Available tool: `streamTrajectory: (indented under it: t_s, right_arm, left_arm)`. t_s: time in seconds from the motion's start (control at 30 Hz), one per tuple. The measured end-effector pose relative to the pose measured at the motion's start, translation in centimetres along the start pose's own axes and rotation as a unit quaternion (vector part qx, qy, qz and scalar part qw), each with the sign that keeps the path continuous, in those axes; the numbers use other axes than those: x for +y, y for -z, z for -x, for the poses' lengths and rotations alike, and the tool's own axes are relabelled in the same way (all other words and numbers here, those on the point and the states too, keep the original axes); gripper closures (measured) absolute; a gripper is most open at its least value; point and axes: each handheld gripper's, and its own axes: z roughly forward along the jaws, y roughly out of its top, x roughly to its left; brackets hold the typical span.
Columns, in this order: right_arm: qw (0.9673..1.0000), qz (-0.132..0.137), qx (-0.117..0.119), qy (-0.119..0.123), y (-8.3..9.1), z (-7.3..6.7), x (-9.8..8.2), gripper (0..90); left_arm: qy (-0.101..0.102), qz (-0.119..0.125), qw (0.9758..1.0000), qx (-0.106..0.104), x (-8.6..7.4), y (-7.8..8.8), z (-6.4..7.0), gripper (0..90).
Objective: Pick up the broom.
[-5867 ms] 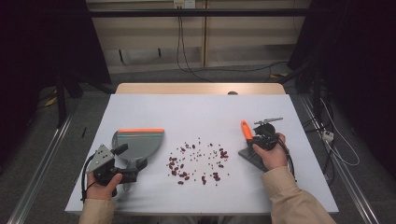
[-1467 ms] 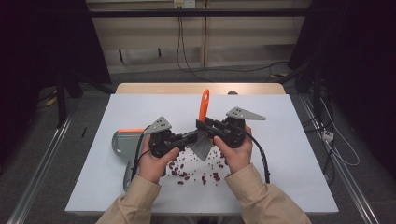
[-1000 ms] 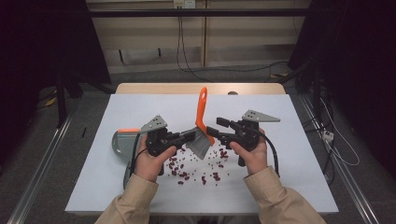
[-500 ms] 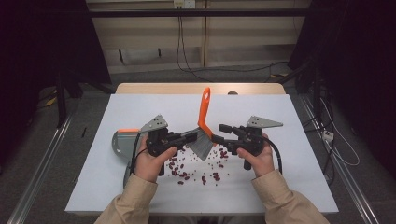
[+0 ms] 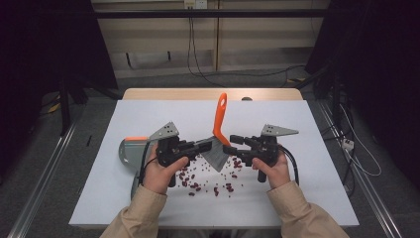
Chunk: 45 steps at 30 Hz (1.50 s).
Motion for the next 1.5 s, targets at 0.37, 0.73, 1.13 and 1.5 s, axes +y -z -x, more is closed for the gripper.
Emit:
streamTrajectory:
  t_s: [0.37,0.73,1.13,1.5]
  right_arm:
    - [0.9944,-0.007,0.105,-0.009,-0.4,0.6,-0.4,47.0]
    - [0.9951,-0.031,0.094,-0.004,0.6,0.0,0.3,69.9]
    - [0.9975,-0.065,-0.026,0.006,2.2,0.3,1.0,70.3]
    - [0.9858,-0.084,-0.140,0.038,4.0,0.7,1.3,70.4]
  left_arm:
    - [0.006,0.004,0.9987,-0.050,-0.2,-0.6,-0.1,84.4]
    - [-0.012,0.008,0.9999,-0.004,-0.5,-0.4,-1.1,70.3]
    - [-0.045,-0.023,0.9977,0.045,-0.4,-0.1,-1.4,29.6]
    - [-0.067,-0.053,0.9933,0.078,-0.3,0.7,-1.7,16.1]
